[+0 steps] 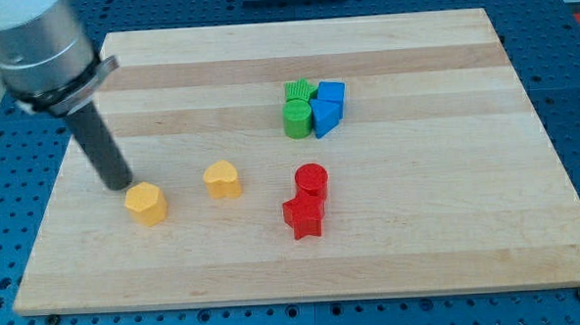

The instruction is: Move the yellow hexagon below the yellow heart

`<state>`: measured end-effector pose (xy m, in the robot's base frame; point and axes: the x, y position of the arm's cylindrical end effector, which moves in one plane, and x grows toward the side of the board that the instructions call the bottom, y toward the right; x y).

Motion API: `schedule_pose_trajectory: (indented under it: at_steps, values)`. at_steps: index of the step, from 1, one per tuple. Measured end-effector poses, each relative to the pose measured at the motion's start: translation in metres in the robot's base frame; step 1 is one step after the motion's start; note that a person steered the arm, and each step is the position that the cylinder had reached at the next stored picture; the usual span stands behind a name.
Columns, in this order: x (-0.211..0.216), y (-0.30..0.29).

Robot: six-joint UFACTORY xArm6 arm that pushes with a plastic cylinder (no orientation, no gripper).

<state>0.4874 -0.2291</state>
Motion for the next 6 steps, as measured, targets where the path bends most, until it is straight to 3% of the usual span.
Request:
schedule_pose_trajectory:
  at_steps: [1,3,4,6]
  values:
    - [0.024,0.003]
    - [0.028,0.087]
    - [0.033,0.098]
    - [0.021,0.056]
